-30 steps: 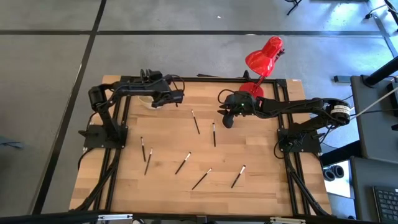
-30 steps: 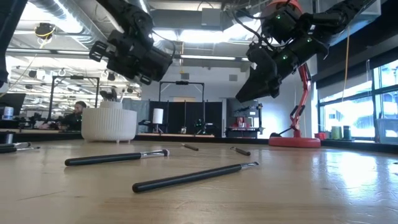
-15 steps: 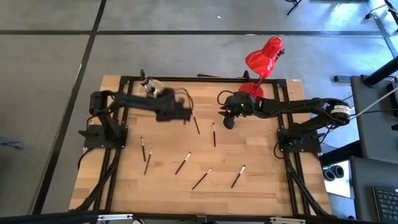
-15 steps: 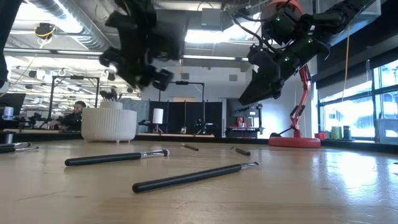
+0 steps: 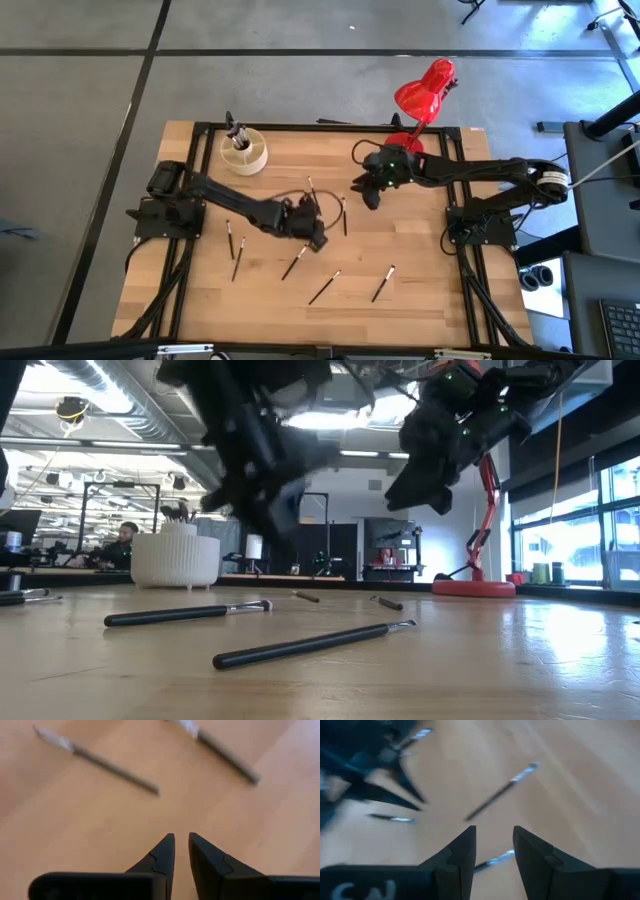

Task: Put items in baskets/containers
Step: Put the black eyeshadow brush into the white organizer

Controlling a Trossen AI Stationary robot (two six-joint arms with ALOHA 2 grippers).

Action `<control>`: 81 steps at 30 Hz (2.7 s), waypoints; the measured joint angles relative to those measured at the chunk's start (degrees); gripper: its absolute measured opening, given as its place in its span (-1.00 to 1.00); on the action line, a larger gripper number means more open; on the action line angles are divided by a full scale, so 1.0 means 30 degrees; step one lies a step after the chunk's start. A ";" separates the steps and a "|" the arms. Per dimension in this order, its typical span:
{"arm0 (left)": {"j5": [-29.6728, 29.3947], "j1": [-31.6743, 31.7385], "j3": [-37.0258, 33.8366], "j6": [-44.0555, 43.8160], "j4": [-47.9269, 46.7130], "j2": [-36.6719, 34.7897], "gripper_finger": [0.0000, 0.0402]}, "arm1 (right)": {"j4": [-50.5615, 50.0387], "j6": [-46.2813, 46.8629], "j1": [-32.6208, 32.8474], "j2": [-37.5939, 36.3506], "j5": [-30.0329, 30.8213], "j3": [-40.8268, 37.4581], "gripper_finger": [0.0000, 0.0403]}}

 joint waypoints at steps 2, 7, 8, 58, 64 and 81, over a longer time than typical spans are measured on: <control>0.0159 -0.0362 -0.0029 -0.0676 -0.0285 0.0768 -0.67 | 0.0017 0.0158 0.0124 -0.0252 -0.0737 0.0003 -0.36; 0.1647 -0.0601 0.0004 -0.1301 0.0305 0.2223 -0.49 | 0.0004 0.0148 0.0368 -0.0487 -0.0801 0.0007 -0.36; 0.1787 -0.0597 0.0044 -0.1349 0.0350 0.2280 -0.45 | -0.0015 0.0106 0.0362 -0.0487 -0.0785 0.0007 -0.36; -0.8250 0.0792 -0.0083 -0.5252 -1.2493 -0.3714 -0.98 | -0.0307 -0.0261 0.0355 -0.0480 0.0082 0.0007 -0.36; -1.6194 0.2370 -0.0044 -1.0073 -1.7121 -0.6824 -0.98 | -0.0380 -0.0221 0.0355 -0.0477 0.0566 0.0007 -0.36; -2.1002 1.1056 -0.0197 -1.0311 -1.7152 -0.6081 -0.98 | -0.0219 -0.0950 0.0355 -0.0473 0.0578 0.0000 -0.36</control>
